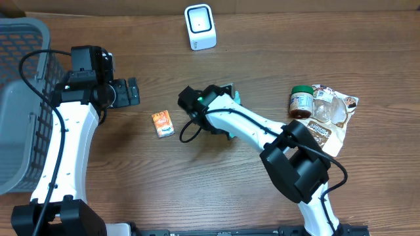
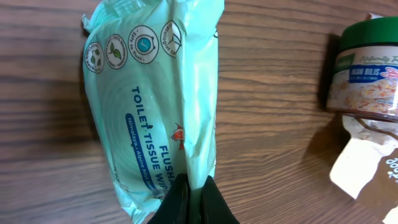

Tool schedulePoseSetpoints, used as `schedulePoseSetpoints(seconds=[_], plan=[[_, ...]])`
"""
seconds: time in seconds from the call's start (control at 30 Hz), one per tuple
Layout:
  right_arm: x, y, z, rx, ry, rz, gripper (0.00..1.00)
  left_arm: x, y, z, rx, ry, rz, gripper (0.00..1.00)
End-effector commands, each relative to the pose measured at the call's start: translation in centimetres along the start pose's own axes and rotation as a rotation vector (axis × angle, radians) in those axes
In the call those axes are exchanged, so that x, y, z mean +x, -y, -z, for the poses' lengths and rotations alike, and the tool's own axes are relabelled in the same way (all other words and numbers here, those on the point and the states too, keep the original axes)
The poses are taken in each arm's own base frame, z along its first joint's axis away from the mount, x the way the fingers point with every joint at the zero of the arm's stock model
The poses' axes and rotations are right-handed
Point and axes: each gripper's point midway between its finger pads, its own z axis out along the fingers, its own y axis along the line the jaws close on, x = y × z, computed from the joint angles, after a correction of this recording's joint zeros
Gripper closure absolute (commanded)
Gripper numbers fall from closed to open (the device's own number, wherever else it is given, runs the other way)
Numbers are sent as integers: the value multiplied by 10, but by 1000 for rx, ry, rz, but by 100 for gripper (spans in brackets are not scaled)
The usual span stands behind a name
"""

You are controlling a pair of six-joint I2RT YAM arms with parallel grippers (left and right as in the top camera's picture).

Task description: Scan the item barcode

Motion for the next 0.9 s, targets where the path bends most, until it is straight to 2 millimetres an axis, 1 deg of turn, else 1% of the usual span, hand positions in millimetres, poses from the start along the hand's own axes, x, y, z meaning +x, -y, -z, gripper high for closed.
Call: schedulePoseSetpoints(seconds=[0.0, 0.1, 0.17, 0.23, 0.33, 0.37, 0.43, 0.5, 0.57, 0.6, 0.67, 0.73, 0.8, 0.87], plan=[[7, -20, 8, -32, 18, 22, 96, 1, -3, -3, -11, -6, -26, 0], [10, -28, 16, -27, 56, 56, 96, 1, -3, -3, -11, -6, -26, 0], [5, -22, 19, 25, 105, 69, 96, 1, -3, -3, -11, -6, -26, 1], [-3, -6, 21, 108, 158, 70, 96, 1, -3, -3, -11, -6, -26, 1], [-12, 26, 26, 259, 217, 54, 96, 1, -3, -3, -11, -6, -26, 1], [-14, 37, 28, 311, 234, 74, 96, 1, -3, -3, -11, -6, -26, 0], [-17, 52, 33, 386, 252, 120, 96, 1, -3, -3, -11, -6, -26, 0], [-17, 61, 37, 430, 259, 153, 96, 1, -3, -3, -11, -6, -26, 1], [-17, 62, 37, 435, 259, 158, 96, 1, -3, -3, -11, -6, -26, 0], [-17, 59, 36, 420, 257, 146, 96, 1, -3, -3, -11, -6, -26, 0], [-16, 49, 31, 375, 248, 122, 96, 1, -3, -3, -11, -6, -26, 0], [-19, 37, 24, 352, 253, 137, 96, 1, -3, -3, -11, -6, -26, 1], [-24, 33, 17, 381, 279, 163, 96, 1, -3, -3, -11, -6, -26, 1], [-28, 32, 13, 431, 307, 187, 96, 1, -3, -3, -11, -6, -26, 0]])
